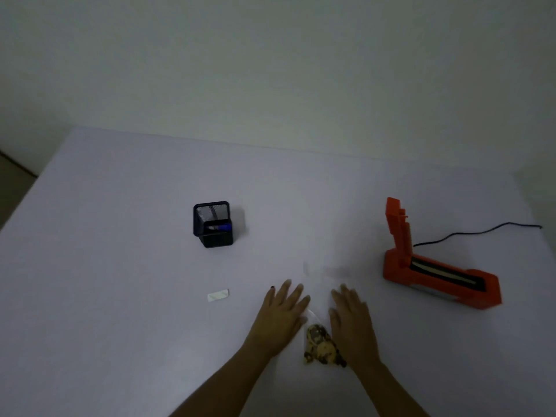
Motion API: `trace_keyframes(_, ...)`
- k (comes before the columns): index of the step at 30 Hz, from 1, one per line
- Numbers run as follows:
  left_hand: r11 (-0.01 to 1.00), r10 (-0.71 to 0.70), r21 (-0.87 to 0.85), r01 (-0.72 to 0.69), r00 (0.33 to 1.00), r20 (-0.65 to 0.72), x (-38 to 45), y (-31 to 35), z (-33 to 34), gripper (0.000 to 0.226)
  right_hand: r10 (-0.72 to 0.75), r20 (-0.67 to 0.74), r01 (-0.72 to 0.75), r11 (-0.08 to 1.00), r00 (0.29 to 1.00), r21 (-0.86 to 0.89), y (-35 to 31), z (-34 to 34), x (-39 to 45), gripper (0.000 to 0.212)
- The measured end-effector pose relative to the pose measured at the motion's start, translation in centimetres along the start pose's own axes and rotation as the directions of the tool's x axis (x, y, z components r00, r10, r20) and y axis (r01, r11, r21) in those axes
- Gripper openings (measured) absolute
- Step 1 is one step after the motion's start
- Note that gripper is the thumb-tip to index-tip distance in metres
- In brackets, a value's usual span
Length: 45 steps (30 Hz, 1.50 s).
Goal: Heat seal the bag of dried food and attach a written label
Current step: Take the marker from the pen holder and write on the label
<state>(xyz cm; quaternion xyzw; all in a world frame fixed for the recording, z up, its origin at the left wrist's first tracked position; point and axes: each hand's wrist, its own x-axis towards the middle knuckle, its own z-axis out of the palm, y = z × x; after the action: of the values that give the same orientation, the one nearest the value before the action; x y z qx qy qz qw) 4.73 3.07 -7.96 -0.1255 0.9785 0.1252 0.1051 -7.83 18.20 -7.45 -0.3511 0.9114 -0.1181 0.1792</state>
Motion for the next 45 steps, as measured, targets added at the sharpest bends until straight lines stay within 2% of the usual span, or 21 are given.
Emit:
trace_keyframes(3,0.999,-0.006,-0.033,0.004,0.997,-0.082,-0.2,-0.8,-1.4,0.048,0.049,-0.024,-0.050,0.999,0.999,-0.021,-0.9,0.0,0.6,0.049)
trace_keyframes(5,0.996,-0.042,-0.090,0.020,0.967,-0.250,-0.7,-2.2,-3.2,0.046,0.048,-0.049,-0.046,0.997,0.998,0.058,-2.6,-0.4,1.5,0.044)
trace_keyframes(8,0.973,-0.175,-0.219,0.073,0.851,-0.495,-1.8,-5.9,-6.7,0.046,-0.026,-0.105,0.052,0.964,0.994,0.259,-7.6,-2.0,4.3,0.046)
trace_keyframes(10,0.944,-0.313,-0.271,0.188,0.769,-0.557,-2.6,-9.1,-8.5,0.050,-0.126,-0.139,0.167,0.924,0.982,0.343,-12.1,-3.2,6.7,0.047)
trace_keyframes(13,0.872,-0.486,-0.340,0.353,0.703,-0.519,-3.3,-13.5,-10.1,0.053,-0.261,-0.083,0.273,0.886,0.962,0.376,-18.9,-4.5,9.8,0.056)
trace_keyframes(17,0.853,-0.519,-0.299,0.427,0.756,-0.399,-3.6,-16.3,-9.6,0.051,-0.367,-0.083,0.372,0.864,0.927,0.339,-23.6,-3.9,12.1,0.051)
trace_keyframes(23,0.855,-0.508,-0.327,0.402,0.773,-0.380,-3.7,-16.5,-9.6,0.052,-0.367,-0.239,0.428,0.854,0.899,0.296,-24.5,-4.3,12.8,0.019)
trace_keyframes(26,0.803,-0.569,-0.460,0.379,0.720,-0.399,-3.7,-16.3,-11.4,0.053,-0.344,-0.354,0.466,0.806,0.870,0.364,-24.9,-7.6,11.9,0.014)
trace_keyframes(29,0.793,-0.571,-0.541,0.280,0.653,-0.498,-4.2,-16.1,-14.2,0.046,-0.240,-0.444,0.455,0.750,0.864,0.480,-25.3,-12.1,10.3,0.014)
trace_keyframes(32,0.782,-0.558,-0.596,0.182,0.630,-0.540,-5.0,-14.7,-17.9,0.034,-0.059,-0.373,0.321,0.642,0.926,0.696,-25.6,-16.2,8.6,0.017)
trace_keyframes(35,0.801,-0.538,-0.584,0.135,0.590,-0.602,-6.3,-12.7,-21.0,0.021,0.043,-0.295,0.248,0.434,0.954,0.866,-25.7,-19.1,7.0,0.011)
trace_keyframes(37,0.827,-0.515,-0.548,0.126,0.563,-0.647,-7.6,-10.9,-22.6,0.017,0.042,-0.189,0.171,0.264,0.981,0.949,-25.7,-20.3,5.6,0.013)
trace_keyframes(39,0.854,-0.477,-0.509,0.108,0.553,-0.683,-8.9,-8.8,-23.9,0.018,-0.044,-0.040,0.046,0.150,0.998,0.988,-25.9,-20.8,4.2,0.022)
trace_keyframes(40,0.867,-0.455,-0.487,0.102,0.557,-0.694,-9.6,-7.6,-24.4,0.019,-0.100,0.014,0.002,0.157,0.995,0.988,-26.1,-20.9,3.3,0.024)
trace_keyframes(42,0.881,-0.428,-0.464,0.089,0.566,-0.705,-10.9,-5.5,-25.1,0.021,-0.187,0.057,-0.009,0.246,0.981,0.969,-26.6,-21.0,1.5,0.020)
trace_keyframes(45,0.883,-0.424,-0.463,0.077,0.556,-0.715,-12.9,-3.3,-26.0,0.020,-0.265,0.035,0.043,0.282,0.964,0.958,-27.1,-21.4,-1.1,0.020)
